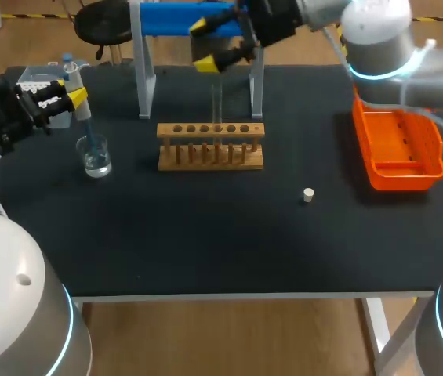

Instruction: Invert the test tube, pick up the pipette, mount the tip to pipette, aspirate from beaker and dispense into the tube, eject the tip, return the pipette, and cap with the stopper.

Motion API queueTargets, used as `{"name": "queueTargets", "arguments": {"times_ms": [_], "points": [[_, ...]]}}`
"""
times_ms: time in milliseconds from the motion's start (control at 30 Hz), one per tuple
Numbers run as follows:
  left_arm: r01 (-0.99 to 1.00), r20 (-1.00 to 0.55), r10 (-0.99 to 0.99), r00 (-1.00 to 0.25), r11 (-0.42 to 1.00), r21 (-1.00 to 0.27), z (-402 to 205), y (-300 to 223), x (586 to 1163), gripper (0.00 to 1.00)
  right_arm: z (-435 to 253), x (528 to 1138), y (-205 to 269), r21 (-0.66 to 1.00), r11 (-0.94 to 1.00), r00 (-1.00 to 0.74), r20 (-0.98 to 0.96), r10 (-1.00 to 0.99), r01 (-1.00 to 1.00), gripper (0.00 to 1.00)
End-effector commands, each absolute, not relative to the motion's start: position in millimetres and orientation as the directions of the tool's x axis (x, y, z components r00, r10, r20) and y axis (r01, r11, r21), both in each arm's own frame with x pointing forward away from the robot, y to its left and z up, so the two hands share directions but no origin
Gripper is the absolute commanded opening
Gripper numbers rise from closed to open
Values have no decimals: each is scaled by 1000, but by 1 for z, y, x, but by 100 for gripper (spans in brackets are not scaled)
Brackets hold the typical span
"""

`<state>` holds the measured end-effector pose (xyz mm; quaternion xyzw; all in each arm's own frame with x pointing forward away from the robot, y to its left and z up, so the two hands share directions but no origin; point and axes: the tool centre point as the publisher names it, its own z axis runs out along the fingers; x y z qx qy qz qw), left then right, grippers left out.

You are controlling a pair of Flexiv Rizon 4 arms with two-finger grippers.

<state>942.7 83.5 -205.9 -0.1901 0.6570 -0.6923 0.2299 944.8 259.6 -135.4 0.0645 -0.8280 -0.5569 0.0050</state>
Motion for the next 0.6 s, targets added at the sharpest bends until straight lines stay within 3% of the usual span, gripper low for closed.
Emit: {"name": "queueTargets", "arguments": {"times_ms": [33, 600], "points": [[69, -38, -566, -823, -33, -997, -206, 84, 943, 0, -157, 943, 233, 921, 375, -994, -89, -62, -106, 100], [69, -38, -566, -823, -33, -997, -206, 84, 943, 0, -216, 965, 214, 917, 383, -994, -105, -35, -111, 100]]}}
